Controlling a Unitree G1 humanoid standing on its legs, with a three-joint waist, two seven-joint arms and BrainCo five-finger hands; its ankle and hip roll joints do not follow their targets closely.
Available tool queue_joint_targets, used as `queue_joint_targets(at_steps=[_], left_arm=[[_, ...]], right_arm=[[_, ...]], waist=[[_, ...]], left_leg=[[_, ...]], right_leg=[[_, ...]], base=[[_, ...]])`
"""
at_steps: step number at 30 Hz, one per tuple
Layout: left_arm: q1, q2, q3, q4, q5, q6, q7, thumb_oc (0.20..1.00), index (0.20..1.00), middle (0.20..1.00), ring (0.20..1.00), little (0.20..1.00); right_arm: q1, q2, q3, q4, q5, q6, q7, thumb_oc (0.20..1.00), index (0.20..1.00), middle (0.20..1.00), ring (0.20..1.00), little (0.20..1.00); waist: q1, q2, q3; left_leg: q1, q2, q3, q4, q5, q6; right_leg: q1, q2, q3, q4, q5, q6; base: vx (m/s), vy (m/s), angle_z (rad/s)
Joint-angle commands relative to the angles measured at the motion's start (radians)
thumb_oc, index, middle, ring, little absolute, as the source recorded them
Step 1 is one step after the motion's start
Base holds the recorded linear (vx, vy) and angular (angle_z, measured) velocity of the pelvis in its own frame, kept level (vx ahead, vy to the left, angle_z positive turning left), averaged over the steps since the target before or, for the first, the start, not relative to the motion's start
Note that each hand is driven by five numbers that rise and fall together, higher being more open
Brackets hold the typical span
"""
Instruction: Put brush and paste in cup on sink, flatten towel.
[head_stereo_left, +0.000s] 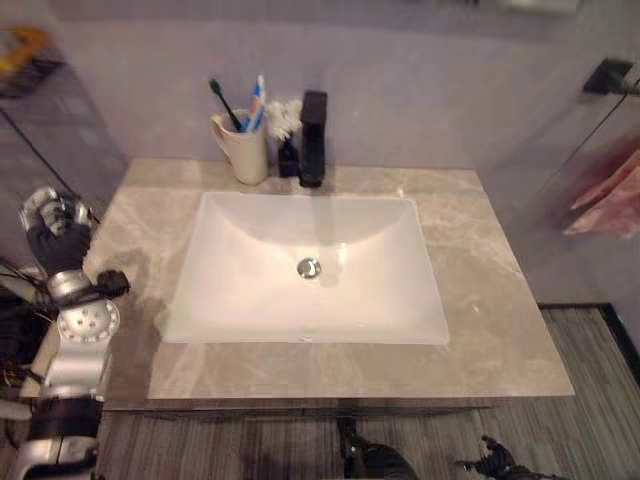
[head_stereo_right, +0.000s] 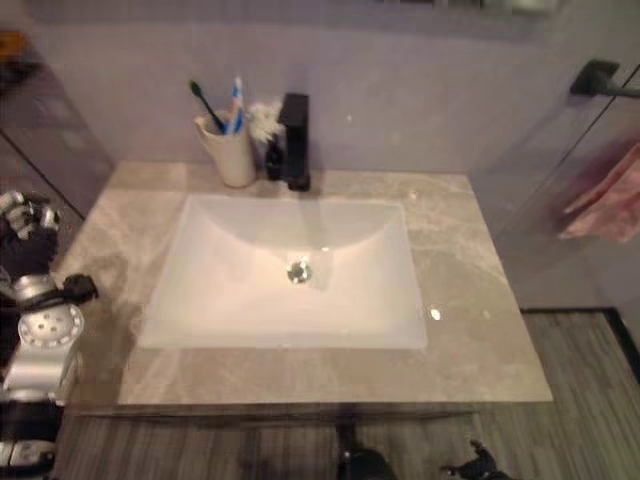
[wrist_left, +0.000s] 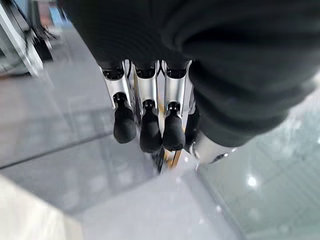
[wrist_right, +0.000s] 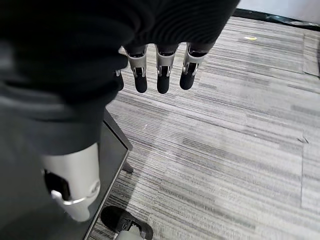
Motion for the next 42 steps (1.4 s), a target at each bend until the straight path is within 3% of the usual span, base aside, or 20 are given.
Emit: queue_joint_targets(at_steps=[1,2,4,5,6,10,13,15,19,20,22,23,25,28,29,30,32,36,39,42], left_arm=[[0.022,0.007,0.062,-0.075,0.049,-0.05,-0.045,0.272,0.272,0.272,0.272,0.272],[0.042,-0.003,0.081,-0.084,0.059,-0.042,-0.038,0.313,0.313,0.313,0.313,0.313],[0.139,-0.058,0.124,-0.078,0.106,-0.017,0.001,0.501,0.501,0.501,0.501,0.501],[0.143,-0.061,0.125,-0.082,0.107,-0.015,0.001,0.586,0.586,0.586,0.586,0.586],[0.2,-0.103,0.157,0.014,0.086,-0.002,0.041,1.0,1.0,1.0,1.0,1.0],[0.304,-0.164,0.196,0.156,0.052,0.012,0.053,1.0,1.0,1.0,1.0,1.0],[0.396,-0.264,0.219,0.164,-0.05,0.015,0.011,1.0,1.0,1.0,1.0,1.0],[0.418,-0.279,0.207,0.159,-0.052,0.019,-0.009,1.0,1.0,1.0,1.0,1.0],[0.417,-0.349,0.055,0.258,-0.204,0.052,-0.111,1.0,1.0,1.0,1.0,1.0],[0.415,-0.348,0.054,0.263,-0.208,0.049,-0.113,1.0,1.0,1.0,1.0,1.0],[0.402,-0.378,-0.04,0.388,-0.276,0.11,-0.168,1.0,1.0,1.0,1.0,1.0],[0.391,-0.393,-0.081,0.455,-0.308,0.132,-0.192,1.0,1.0,1.0,1.0,1.0],[0.36,-0.412,-0.162,0.5,-0.364,0.144,-0.233,1.0,1.0,1.0,1.0,1.0],[0.348,-0.423,-0.221,0.483,-0.38,0.147,-0.262,1.0,1.0,1.0,1.0,1.0],[0.337,-0.415,-0.274,0.458,-0.389,0.151,-0.278,1.0,1.0,1.0,1.0,1.0],[0.333,-0.421,-0.288,0.447,-0.412,0.147,-0.271,1.0,1.0,1.0,1.0,1.0],[0.307,-0.406,-0.318,0.435,-0.436,0.147,-0.269,1.0,1.0,1.0,1.0,1.0],[0.267,-0.365,-0.387,0.415,-0.366,0.18,-0.308,1.0,1.0,1.0,1.0,1.0],[0.237,-0.357,-0.411,0.448,-0.268,0.196,-0.334,1.0,1.0,1.0,1.0,1.0],[0.219,-0.34,-0.418,0.468,-0.188,0.197,-0.338,1.0,1.0,1.0,1.0,1.0]], right_arm=[[-0.014,-0.004,-0.068,0.016,0.03,0.016,0.003,1.0,1.0,1.0,1.0,1.0],[-0.011,-0.001,-0.08,0.007,0.04,0.014,-0.005,1.0,1.0,1.0,1.0,1.0],[0.007,0.012,-0.126,0.004,0.062,0.004,-0.027,1.0,1.0,1.0,1.0,1.0],[0.009,0.011,-0.125,0.003,0.062,0.004,-0.028,1.0,1.0,1.0,1.0,1.0],[0.013,0.016,-0.163,0.007,0.097,0.003,-0.042,1.0,1.0,1.0,1.0,1.0],[0.026,0.03,-0.185,0.025,0.123,-0.005,-0.054,1.0,1.0,1.0,1.0,1.0],[0.035,0.03,-0.202,-0.023,0.131,-0.007,-0.065,1.0,1.0,1.0,1.0,1.0],[0.036,0.029,-0.206,-0.036,0.14,-0.009,-0.071,1.0,1.0,1.0,1.0,1.0],[-0.016,0.023,-0.153,-0.139,0.137,-0.02,-0.106,1.0,1.0,1.0,1.0,1.0],[-0.014,0.022,-0.154,-0.141,0.137,-0.018,-0.106,1.0,1.0,1.0,1.0,1.0],[-0.068,0.005,-0.09,-0.267,0.072,-0.007,-0.15,1.0,1.0,1.0,1.0,1.0],[-0.091,-0.005,-0.059,-0.325,0.039,-0.006,-0.156,1.0,1.0,1.0,1.0,1.0],[-0.086,-0.01,-0.037,-0.449,0.012,0.003,-0.159,1.0,1.0,1.0,1.0,1.0],[-0.071,-0.019,-0.029,-0.515,0.018,0.008,-0.146,1.0,1.0,1.0,1.0,1.0],[-0.063,-0.034,0.004,-0.62,0.02,0.005,-0.127,1.0,1.0,1.0,1.0,1.0],[-0.077,-0.041,0.024,-0.616,0.021,0.011,-0.112,1.0,1.0,1.0,1.0,1.0],[-0.074,-0.029,0.013,-0.614,0.118,0.015,-0.124,1.0,1.0,1.0,1.0,1.0],[-0.071,-0.037,-0.022,-0.634,0.269,-0.015,-0.092,1.0,1.0,1.0,1.0,1.0],[-0.111,-0.027,-0.013,-0.602,0.311,-0.023,-0.079,1.0,1.0,1.0,1.0,1.0],[-0.122,-0.007,-0.004,-0.588,0.345,-0.035,-0.062,1.0,1.0,1.0,1.0,1.0]], waist=[[-0.014,-0.027,0.017],[-0.008,-0.028,0.026],[0.021,-0.025,0.051],[0.018,-0.023,0.053],[0.046,-0.014,0.086],[0.061,-0.001,0.086],[0.12,0.009,0.058],[0.132,0.009,0.048],[0.222,-0.017,0.023],[0.226,-0.017,0.023],[0.273,-0.024,0.034],[0.265,-0.021,0.041],[0.231,-0.02,0.064],[0.206,-0.016,0.078],[0.198,-0.003,0.109],[0.216,0.008,0.117],[0.216,0.002,0.117],[0.175,0.007,0.094],[0.128,0.031,0.05],[0.116,0.035,0.04]], left_leg=[[-0.036,-0.152,-0.086,0.159,-0.061,0.096],[-0.05,-0.168,-0.082,0.172,-0.06,0.104],[-0.053,-0.188,-0.055,0.173,-0.048,0.109],[-0.05,-0.188,-0.057,0.172,-0.047,0.109],[-0.059,-0.184,-0.027,0.187,-0.033,0.109],[-0.072,-0.171,-0.004,0.14,0.022,0.132],[-0.103,-0.137,0.081,0.08,0.094,0.126],[-0.111,-0.13,0.102,0.064,0.111,0.122],[-0.201,-0.092,0.264,0.047,0.184,0.106],[-0.2,-0.091,0.268,0.047,0.184,0.105],[-0.251,-0.011,0.406,0.089,0.225,0.07],[-0.253,0.021,0.449,0.106,0.239,0.057],[-0.25,0.069,0.49,0.159,0.236,0.046],[-0.268,0.121,0.505,0.254,0.232,0.02],[-0.297,0.127,0.349,0.344,0.273,-0.008],[-0.311,0.072,0.2,0.33,0.291,0.017],[-0.313,0.024,0.07,0.297,0.254,0.039],[-0.299,-0.044,-0.061,0.219,0.233,0.042],[-0.205,-0.049,-0.01,0.126,0.189,0.059],[-0.174,-0.056,0.011,0.101,0.182,0.068]], right_leg=[[-0.012,-0.053,-0.002,0.048,0.038,0.101],[-0.027,-0.071,-0.009,0.045,0.045,0.11],[-0.036,-0.121,-0.102,0.03,0.06,0.13],[-0.032,-0.121,-0.105,0.03,0.06,0.131],[-0.03,-0.15,-0.199,0.091,0.02,0.132],[-0.009,-0.094,-0.189,0.306,-0.11,0.08],[0.112,-0.11,-0.371,0.33,-0.179,0.067],[0.142,-0.102,-0.384,0.324,-0.19,0.068],[0.3,-0.103,-0.52,0.308,-0.191,0.113],[0.3,-0.102,-0.517,0.305,-0.189,0.113],[0.314,-0.068,-0.562,0.189,-0.238,0.084],[0.31,-0.068,-0.583,0.166,-0.25,0.079],[0.303,-0.031,-0.478,0.111,-0.277,0.057],[0.313,-0.008,-0.418,0.064,-0.277,0.037],[0.309,0.018,-0.331,0.057,-0.296,0.01],[0.288,0.025,-0.296,0.067,-0.288,0.0],[0.283,0.032,-0.218,0.057,-0.278,-0.006],[0.261,0.033,-0.097,0.042,-0.24,0.008],[0.241,0.031,-0.018,0.048,-0.224,0.028],[0.232,0.024,0.008,0.069,-0.221,0.029]], base=[[-0.37,0.214,0.02],[-0.4,0.234,0.03],[-0.31,0.186,-0.13],[-0.35,0.18,-0.29],[-0.39,0.175,-0.26],[-0.38,0.117,-0.37],[-0.26,-0.005,-0.43],[-0.24,-0.066,-0.8],[-0.32,-0.13,-0.86],[-0.36,-0.174,-1.76],[-0.43,-0.275,-1.85],[-0.3,-0.271,-2.2],[-0.18,-0.257,-2.08],[-0.08,-0.232,-2.01],[-0.09,-0.126,-1.15],[-0.1,-0.147,-1.11],[-0.03,-0.068,-1.82],[0.06,0.017,-1.81],[0.1,0.105,-1.17],[0.06,0.076,-0.81]])
